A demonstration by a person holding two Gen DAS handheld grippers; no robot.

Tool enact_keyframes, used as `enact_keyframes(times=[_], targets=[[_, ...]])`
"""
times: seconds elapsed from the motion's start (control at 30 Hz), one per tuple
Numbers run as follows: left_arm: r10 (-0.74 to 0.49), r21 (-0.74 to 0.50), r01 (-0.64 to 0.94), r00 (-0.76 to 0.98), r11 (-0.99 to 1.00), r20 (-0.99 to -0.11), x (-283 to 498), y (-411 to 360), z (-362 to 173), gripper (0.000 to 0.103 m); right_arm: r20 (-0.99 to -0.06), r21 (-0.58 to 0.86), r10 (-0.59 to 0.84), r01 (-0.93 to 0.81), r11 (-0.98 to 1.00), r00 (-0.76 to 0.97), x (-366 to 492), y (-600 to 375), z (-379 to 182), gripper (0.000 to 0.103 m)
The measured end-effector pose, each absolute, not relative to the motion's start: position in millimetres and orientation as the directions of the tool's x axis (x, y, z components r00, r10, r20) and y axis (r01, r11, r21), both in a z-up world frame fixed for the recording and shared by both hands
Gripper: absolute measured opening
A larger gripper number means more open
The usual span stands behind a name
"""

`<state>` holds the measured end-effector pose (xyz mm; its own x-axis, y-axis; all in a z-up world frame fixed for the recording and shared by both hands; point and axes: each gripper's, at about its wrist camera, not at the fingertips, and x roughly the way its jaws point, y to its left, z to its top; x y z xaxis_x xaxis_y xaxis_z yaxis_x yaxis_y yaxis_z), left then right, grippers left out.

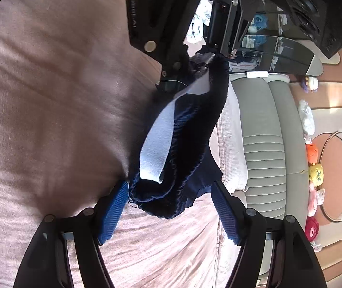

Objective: Fold clothes

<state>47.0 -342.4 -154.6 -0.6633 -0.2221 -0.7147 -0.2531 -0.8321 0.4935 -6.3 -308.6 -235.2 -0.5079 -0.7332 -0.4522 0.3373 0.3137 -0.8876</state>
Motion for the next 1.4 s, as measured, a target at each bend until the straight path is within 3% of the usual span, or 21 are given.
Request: enact_keyframes(times=[0.27,0.47,0.5,0.53,0.6,0.63,0.83,1.4], targets=[[-0.168,0.404,-0.205,-0.679,-0.892,-0.714,44,-357,-131,0.018,-0.445,-0.885,-0.73,0.38,0.269,-0.519,-7,-304,-233,0.077],[-0.165,0.391,-0.199,-0.672,-0.899,-0.722,42,-361,-130,0.018,-0.475,-0.86,-0.707,0.446,0.248,-0.523,-8,-306,-228,0.075],[-0.164,0.39,-0.204,-0.667,-0.898,-0.727,42,-360,-132,0.018,-0.483,-0.855,-0.705,0.453,0.253,-0.518,-8,-305,-228,0.063],[-0.163,0.389,-0.21,-0.661,-0.897,-0.732,43,-360,-134,0.018,-0.499,-0.847,-0.695,0.462,0.263,-0.518,-8,-302,-229,0.043],[-0.16,0.39,-0.227,-0.651,-0.892,-0.742,46,-357,-138,0.018,-0.533,-0.826,-0.677,0.485,0.287,-0.507,-7,-299,-231,0.026],[-0.16,0.392,-0.23,-0.648,-0.891,-0.745,48,-355,-139,0.018,-0.55,-0.815,-0.668,0.496,0.299,-0.501,-7,-297,-232,0.025],[-0.166,0.397,-0.242,-0.634,-0.885,-0.755,61,-346,-143,0.018,-0.599,-0.772,-0.648,0.556,0.309,-0.471,-3,-285,-223,0.022],[-0.202,0.38,-0.179,-0.607,-0.908,-0.769,84,-330,-138,0.018,-0.577,-0.781,-0.653,0.565,0.266,-0.49,19,-269,-190,0.022]])
